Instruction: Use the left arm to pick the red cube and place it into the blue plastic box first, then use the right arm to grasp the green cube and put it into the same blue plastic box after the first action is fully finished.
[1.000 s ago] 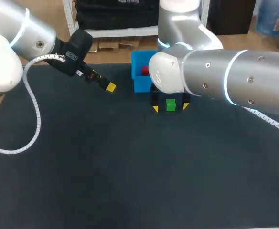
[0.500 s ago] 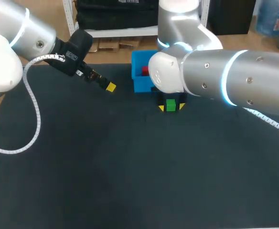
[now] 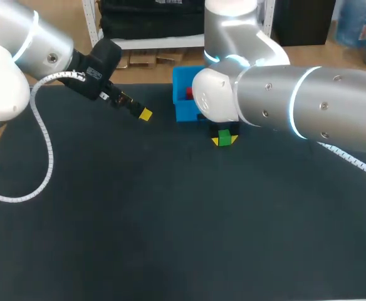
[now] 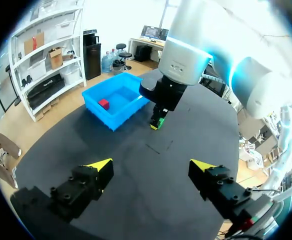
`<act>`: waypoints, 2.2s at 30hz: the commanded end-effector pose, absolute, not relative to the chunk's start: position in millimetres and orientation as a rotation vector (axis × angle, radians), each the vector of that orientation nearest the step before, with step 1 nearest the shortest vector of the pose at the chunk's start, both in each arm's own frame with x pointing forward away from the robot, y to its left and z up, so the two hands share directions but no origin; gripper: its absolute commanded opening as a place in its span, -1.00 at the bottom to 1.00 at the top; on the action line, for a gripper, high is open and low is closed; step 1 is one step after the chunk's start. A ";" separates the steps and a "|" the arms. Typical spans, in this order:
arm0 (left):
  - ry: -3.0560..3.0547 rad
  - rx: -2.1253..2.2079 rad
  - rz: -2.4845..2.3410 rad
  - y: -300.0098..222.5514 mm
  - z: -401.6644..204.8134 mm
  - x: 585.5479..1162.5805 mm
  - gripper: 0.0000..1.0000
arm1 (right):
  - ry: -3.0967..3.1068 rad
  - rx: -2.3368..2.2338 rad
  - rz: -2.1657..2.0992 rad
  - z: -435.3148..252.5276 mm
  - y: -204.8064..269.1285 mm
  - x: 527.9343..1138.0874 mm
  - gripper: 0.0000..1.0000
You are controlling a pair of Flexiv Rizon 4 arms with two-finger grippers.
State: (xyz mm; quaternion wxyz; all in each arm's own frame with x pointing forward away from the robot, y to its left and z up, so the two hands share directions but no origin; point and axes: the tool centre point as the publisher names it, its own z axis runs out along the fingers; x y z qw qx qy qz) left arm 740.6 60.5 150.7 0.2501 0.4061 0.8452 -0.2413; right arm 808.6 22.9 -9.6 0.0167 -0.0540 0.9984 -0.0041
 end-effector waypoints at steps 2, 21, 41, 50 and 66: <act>2.294 1.106 -0.660 61.6 150.0 739.6 1.00 | 3.103 -0.150 -0.021 -8.7 17.2 811.9 -1.00; 2.294 1.106 -0.660 61.6 150.0 739.6 1.00 | 3.062 -0.101 0.035 36.1 3.9 809.8 -1.00; 2.294 1.106 -0.660 61.6 150.0 739.6 1.00 | 3.017 -0.094 0.066 77.5 -11.4 814.1 -1.00; 2.294 1.106 -0.660 61.6 150.0 739.6 1.00 | 2.983 -0.083 0.104 101.6 -18.8 816.3 -1.00; 2.294 1.106 -0.660 61.6 150.0 739.6 1.00 | 2.934 -0.098 0.148 129.6 -30.0 815.8 -1.00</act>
